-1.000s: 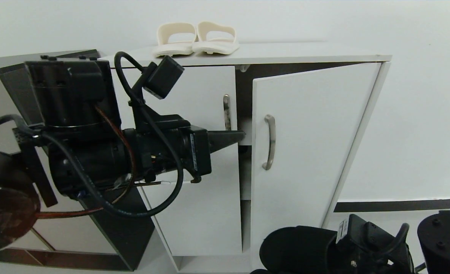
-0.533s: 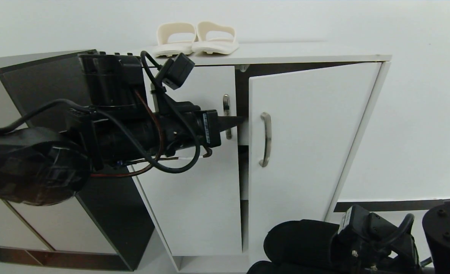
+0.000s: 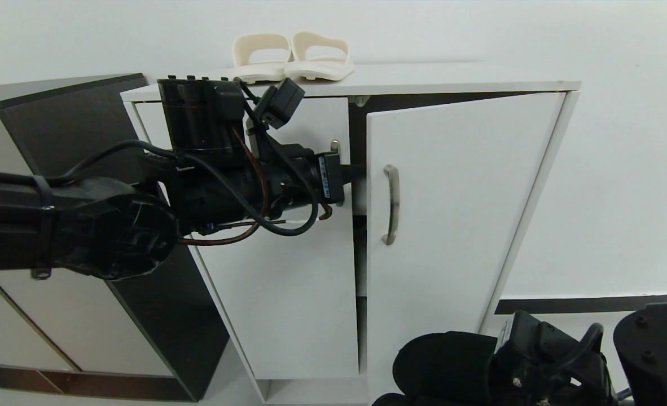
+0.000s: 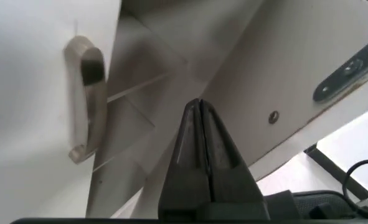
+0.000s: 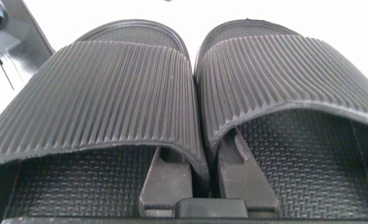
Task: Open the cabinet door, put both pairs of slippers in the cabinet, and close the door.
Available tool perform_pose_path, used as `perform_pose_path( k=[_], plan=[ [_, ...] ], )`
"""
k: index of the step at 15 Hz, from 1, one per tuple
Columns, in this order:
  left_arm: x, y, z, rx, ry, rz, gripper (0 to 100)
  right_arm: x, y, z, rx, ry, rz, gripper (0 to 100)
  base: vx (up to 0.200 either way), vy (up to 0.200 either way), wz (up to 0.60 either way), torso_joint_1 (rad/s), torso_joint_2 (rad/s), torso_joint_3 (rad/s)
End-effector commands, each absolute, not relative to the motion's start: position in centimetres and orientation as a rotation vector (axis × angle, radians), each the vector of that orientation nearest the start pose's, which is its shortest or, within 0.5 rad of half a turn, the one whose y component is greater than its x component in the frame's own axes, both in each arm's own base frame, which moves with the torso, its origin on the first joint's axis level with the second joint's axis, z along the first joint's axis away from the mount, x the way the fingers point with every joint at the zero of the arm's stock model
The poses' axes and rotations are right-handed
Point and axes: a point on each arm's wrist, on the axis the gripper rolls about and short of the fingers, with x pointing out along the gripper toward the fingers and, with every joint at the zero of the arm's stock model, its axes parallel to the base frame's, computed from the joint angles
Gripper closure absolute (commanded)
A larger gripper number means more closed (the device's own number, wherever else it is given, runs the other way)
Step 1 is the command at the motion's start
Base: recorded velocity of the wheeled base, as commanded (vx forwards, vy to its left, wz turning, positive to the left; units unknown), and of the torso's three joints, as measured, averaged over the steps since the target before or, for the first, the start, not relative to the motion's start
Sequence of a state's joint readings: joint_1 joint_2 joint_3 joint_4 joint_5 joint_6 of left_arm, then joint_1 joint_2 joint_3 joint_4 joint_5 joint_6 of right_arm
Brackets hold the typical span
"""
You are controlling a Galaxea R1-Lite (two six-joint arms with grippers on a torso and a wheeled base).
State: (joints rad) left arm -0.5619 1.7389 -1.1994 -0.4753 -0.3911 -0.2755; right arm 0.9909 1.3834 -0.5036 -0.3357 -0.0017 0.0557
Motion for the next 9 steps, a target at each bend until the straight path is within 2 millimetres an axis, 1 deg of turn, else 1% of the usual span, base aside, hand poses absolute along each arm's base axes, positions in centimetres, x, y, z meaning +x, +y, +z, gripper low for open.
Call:
perform_pose_path(
  k=[1, 4, 5, 6, 7, 9],
  plan=[
    [28.5, -19.1, 26.2, -0.248, 0.205, -0.940, 100, 11.0, 16.8, 15.1, -0.229, 0.538, 0.950, 100, -0.200, 0.000, 0.00, 0.002, 0.01, 0.007],
    [28.1, -19.6, 26.1, -0.280, 0.227, -0.957, 100, 10.0, 16.7, 14.1, -0.293, 0.558, 0.992, 100, -0.200, 0.000, 0.00, 0.002, 0.01, 0.001],
    [27.6, -20.3, 26.1, -0.282, 0.233, -0.979, 100, 9.7, 16.8, 14.0, -0.296, 0.557, 1.010, 100, -0.200, 0.000, 0.00, -0.002, 0.00, 0.017],
    [26.8, -21.3, 26.1, -0.278, 0.240, -1.015, 100, 9.3, 16.6, 14.1, -0.298, 0.552, 1.027, 100, -0.200, 0.000, 0.00, -0.007, 0.00, 0.012],
    [25.8, -22.7, 26.1, -0.274, 0.245, -1.064, 100, 8.4, 16.4, 14.1, -0.304, 0.540, 1.064, 100, -0.200, 0.000, 0.00, 0.002, 0.00, 0.007],
    [24.8, -24.6, 25.6, -0.264, 0.266, -1.121, 100, 8.0, 16.5, 14.2, -0.306, 0.531, 1.086, 100, -0.200, 0.000, 0.00, 0.000, 0.00, 0.005]
  ],
)
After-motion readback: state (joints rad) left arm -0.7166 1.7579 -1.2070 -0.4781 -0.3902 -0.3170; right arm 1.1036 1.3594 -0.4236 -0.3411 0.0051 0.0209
